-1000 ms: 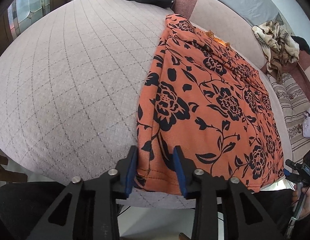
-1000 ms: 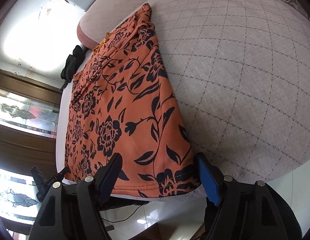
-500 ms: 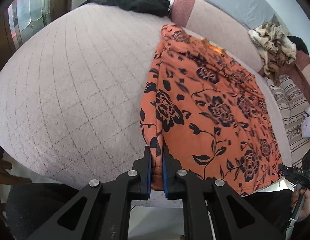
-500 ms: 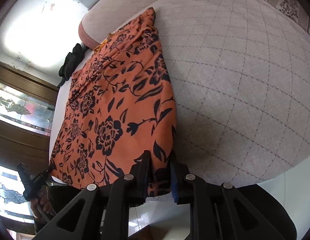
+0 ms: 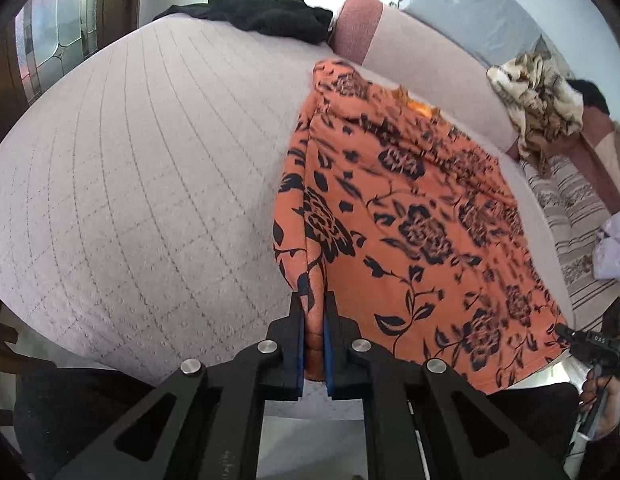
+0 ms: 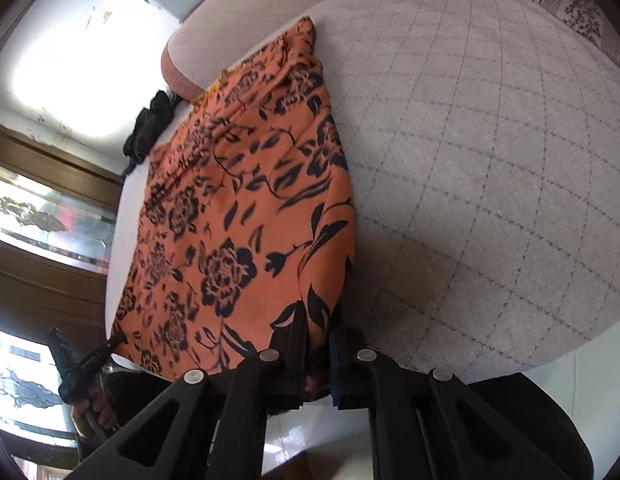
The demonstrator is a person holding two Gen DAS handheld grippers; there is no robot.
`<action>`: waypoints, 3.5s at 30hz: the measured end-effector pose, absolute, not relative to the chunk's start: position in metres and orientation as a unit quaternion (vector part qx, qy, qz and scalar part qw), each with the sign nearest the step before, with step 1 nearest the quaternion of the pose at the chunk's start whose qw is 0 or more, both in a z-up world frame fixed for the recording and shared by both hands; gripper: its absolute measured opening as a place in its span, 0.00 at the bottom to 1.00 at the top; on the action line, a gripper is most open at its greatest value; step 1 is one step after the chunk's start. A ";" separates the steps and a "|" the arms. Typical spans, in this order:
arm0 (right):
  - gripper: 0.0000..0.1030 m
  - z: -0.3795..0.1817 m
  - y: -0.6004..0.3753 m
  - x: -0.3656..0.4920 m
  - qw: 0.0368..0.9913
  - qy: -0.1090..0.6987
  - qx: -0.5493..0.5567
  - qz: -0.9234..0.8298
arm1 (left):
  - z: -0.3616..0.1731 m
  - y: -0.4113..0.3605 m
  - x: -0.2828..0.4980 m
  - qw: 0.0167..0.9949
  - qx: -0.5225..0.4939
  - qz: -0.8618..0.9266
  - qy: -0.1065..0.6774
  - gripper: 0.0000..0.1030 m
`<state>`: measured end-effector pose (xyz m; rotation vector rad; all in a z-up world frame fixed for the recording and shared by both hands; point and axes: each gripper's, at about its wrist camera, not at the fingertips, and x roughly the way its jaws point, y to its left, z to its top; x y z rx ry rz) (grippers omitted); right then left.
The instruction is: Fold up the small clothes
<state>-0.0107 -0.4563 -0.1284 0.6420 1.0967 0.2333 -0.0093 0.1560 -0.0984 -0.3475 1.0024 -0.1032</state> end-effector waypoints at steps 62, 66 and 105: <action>0.88 -0.094 -0.478 0.297 0.881 0.347 0.311 0.080 | -0.079 0.164 0.317 0.922 -0.103 0.039 0.371 0.64; 0.88 -0.103 -0.486 0.264 0.859 0.384 0.318 0.113 | -0.090 0.168 0.264 0.912 -0.126 0.006 0.391 0.67; 0.67 -0.103 -0.427 0.064 0.860 0.479 0.161 0.070 | -0.110 0.130 0.099 0.895 -0.039 -0.049 0.441 0.35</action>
